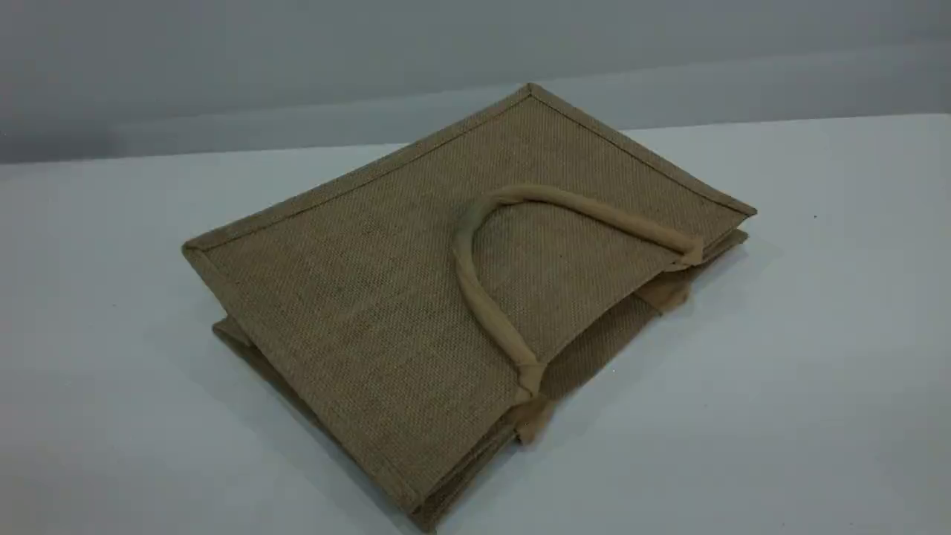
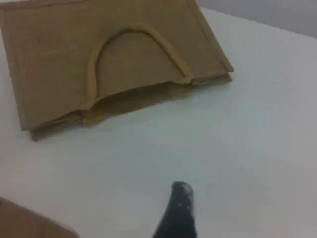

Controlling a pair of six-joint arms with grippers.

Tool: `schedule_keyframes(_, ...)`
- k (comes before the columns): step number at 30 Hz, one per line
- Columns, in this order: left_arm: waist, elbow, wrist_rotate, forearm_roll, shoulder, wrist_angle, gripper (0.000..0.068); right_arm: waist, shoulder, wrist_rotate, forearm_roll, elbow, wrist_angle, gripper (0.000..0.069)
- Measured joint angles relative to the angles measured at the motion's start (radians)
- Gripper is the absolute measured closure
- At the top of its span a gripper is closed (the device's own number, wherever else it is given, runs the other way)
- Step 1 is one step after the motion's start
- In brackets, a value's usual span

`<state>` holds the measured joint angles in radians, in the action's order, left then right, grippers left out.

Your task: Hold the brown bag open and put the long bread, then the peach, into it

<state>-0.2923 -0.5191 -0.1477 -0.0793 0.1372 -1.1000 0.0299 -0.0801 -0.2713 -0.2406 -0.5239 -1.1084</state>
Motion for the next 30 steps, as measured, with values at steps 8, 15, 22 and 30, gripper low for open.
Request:
schedule_keyframes(8, 0.0, 0.014, 0.01, -0.015, 0.0, 0.02, 0.0133, 0.0, 0.0, 0.0, -0.004, 0.0, 0.0, 0.0112)
schedule_keyframes(15, 0.0, 0.014, 0.01, -0.018, 0.0, 0.02, 0.0133, 0.0, 0.0, 0.0, -0.004, 0.0, 0.0, 0.0114)
schedule_keyframes(22, 0.0, 0.014, 0.01, -0.021, -0.001, 0.02, 0.0133, 0.0, 0.0, 0.0, -0.004, 0.0, 0.0, 0.0115)
schedule_keyframes(30, 0.143, 0.014, 0.01, -0.023, -0.048, 0.018, 0.0133, 0.0, 0.055, 0.0, -0.004, 0.0, 0.0, 0.0115)
